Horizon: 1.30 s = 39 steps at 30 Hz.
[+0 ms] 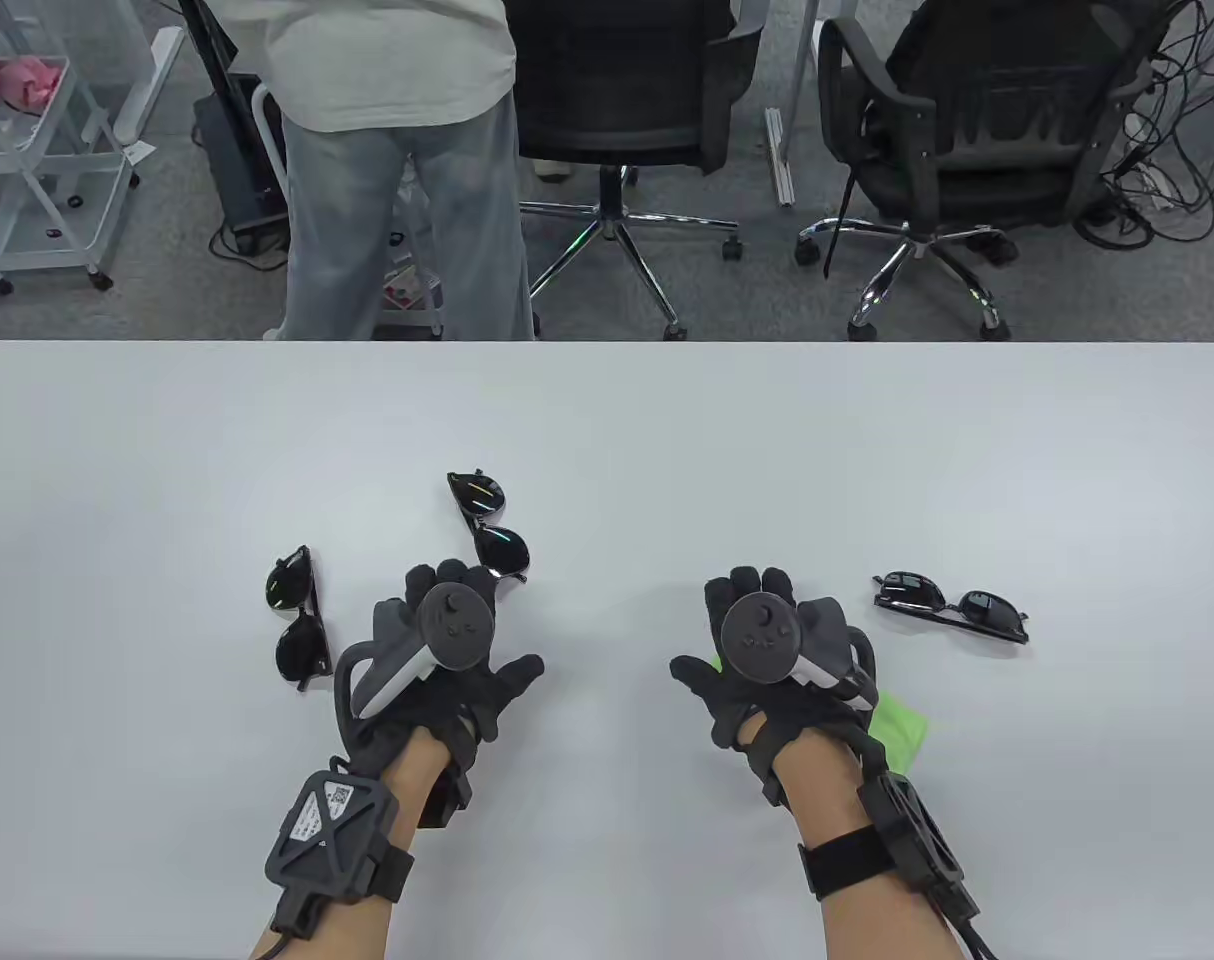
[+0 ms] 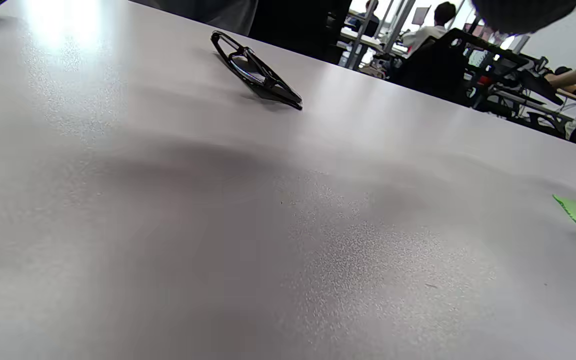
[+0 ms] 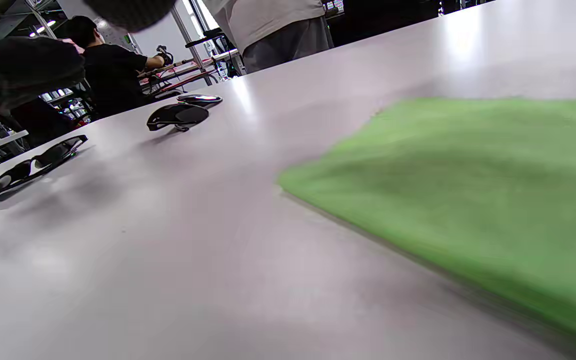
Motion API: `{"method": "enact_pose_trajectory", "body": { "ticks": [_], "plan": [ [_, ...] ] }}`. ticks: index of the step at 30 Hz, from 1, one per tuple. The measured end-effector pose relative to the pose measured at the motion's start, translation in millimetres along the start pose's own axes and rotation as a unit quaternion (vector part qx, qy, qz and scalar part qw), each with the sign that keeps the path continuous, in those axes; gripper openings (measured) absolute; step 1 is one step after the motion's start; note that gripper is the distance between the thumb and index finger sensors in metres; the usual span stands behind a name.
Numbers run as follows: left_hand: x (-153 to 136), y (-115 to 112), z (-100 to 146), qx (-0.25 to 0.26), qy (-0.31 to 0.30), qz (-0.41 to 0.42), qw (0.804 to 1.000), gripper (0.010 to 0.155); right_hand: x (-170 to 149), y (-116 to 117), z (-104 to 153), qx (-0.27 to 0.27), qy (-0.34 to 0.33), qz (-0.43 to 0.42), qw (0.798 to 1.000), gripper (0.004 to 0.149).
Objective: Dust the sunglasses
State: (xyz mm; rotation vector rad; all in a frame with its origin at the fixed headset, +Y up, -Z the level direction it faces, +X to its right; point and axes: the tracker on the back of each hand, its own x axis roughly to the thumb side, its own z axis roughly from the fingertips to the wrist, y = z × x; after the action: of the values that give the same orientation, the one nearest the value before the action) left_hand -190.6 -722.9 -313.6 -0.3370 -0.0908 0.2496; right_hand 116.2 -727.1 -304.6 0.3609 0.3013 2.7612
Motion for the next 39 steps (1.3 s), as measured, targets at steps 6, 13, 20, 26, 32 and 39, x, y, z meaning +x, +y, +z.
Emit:
{"method": "enact_pose_trajectory", "body": {
  "ticks": [6,13,20,26,32,39],
  "plan": [
    [-1,1,1,-0.004,0.002,0.002,1.000,0.101,0,0,0,-0.003,-0.002,0.001,1.000,0.086],
    [-1,0,0,-0.005,0.001,0.003,1.000,0.101,0,-1,1,-0.005,-0.002,-0.002,1.000,0.085],
    [-2,1,0,-0.006,0.002,0.002,1.000,0.101,0,-2,1,-0.004,-0.002,-0.004,1.000,0.085],
    [-3,21,4,0.028,0.004,-0.032,0.999,0.097,-2,-3,1,-0.005,0.000,-0.007,1.000,0.085],
    [-46,56,10,0.057,0.095,-0.173,0.979,0.082,-2,-4,1,-0.007,-0.001,-0.008,1.000,0.085],
    [-123,50,10,0.029,0.293,-0.123,0.948,0.086,-2,-4,1,-0.005,0.003,-0.005,1.000,0.085]
  ]
}}
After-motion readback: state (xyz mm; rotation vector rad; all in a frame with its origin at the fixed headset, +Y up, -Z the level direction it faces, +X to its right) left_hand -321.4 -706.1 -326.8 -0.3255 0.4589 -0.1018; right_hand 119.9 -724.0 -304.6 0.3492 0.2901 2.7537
